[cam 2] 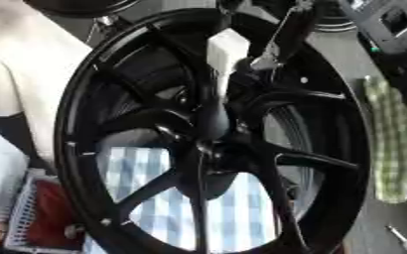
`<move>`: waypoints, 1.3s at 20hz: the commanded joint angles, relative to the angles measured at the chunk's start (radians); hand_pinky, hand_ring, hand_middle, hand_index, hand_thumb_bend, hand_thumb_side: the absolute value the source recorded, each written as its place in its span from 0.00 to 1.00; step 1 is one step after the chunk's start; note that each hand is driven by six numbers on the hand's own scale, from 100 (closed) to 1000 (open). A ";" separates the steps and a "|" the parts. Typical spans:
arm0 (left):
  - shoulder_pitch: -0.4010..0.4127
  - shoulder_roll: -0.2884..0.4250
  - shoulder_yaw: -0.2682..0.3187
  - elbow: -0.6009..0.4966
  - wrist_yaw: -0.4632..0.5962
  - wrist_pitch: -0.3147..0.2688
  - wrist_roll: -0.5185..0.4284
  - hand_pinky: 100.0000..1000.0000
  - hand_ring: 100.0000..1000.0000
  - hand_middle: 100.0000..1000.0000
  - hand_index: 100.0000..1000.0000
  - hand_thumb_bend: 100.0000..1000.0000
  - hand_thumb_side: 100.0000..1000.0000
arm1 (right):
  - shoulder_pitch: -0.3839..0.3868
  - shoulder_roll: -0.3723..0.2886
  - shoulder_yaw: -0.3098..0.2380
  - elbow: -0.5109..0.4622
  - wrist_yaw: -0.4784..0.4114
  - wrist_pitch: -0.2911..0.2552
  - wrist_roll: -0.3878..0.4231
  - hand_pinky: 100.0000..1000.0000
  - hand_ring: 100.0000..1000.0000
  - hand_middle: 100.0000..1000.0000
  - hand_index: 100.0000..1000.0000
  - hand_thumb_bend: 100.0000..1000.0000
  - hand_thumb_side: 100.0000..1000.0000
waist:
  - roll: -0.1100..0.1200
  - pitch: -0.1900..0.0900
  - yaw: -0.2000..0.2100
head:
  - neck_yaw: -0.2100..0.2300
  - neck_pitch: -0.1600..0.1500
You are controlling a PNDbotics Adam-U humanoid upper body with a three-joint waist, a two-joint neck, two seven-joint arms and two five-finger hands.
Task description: Pull the pin out of the wheel hub.
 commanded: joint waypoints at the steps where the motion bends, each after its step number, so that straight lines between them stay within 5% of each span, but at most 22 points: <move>1: -0.006 0.013 0.005 -0.014 -0.006 0.000 -0.003 0.78 0.67 0.62 0.75 0.20 0.73 | -0.020 -0.015 -0.023 -0.011 -0.026 -0.026 0.032 0.85 0.74 0.54 0.57 0.12 0.10 | 0.004 -0.020 0.001 | 0.000 -0.007; 7: -0.007 0.012 0.007 -0.013 -0.005 -0.002 -0.001 0.78 0.67 0.62 0.75 0.19 0.73 | -0.021 -0.017 -0.034 -0.018 -0.045 -0.019 0.028 0.82 0.68 0.43 0.43 0.13 0.05 | 0.004 -0.022 0.000 | 0.000 -0.004; 13: -0.005 0.014 0.010 -0.013 -0.004 -0.003 -0.001 0.78 0.67 0.62 0.75 0.19 0.73 | -0.041 -0.015 -0.050 -0.030 -0.079 -0.005 0.032 0.82 0.67 0.41 0.42 0.21 0.00 | 0.003 -0.029 -0.005 | 0.000 0.004; 15: -0.004 0.015 0.010 -0.012 -0.004 -0.003 -0.001 0.78 0.67 0.62 0.75 0.19 0.73 | -0.048 -0.018 -0.058 -0.034 -0.087 0.002 0.032 0.82 0.67 0.41 0.42 0.16 0.05 | 0.002 -0.032 -0.007 | 0.001 0.007; 16: -0.003 0.016 0.010 -0.012 -0.004 -0.003 -0.002 0.78 0.67 0.62 0.75 0.19 0.73 | -0.051 -0.019 -0.068 -0.036 -0.092 0.005 0.032 0.82 0.67 0.41 0.42 0.22 0.00 | 0.002 -0.035 -0.009 | 0.002 0.008; 26: 0.008 0.019 0.019 -0.011 -0.004 -0.007 0.002 0.78 0.67 0.62 0.75 0.19 0.72 | -0.017 -0.106 -0.197 -0.083 -0.142 0.044 -0.005 0.81 0.67 0.42 0.42 0.19 0.00 | 0.011 -0.050 -0.033 | 0.015 0.008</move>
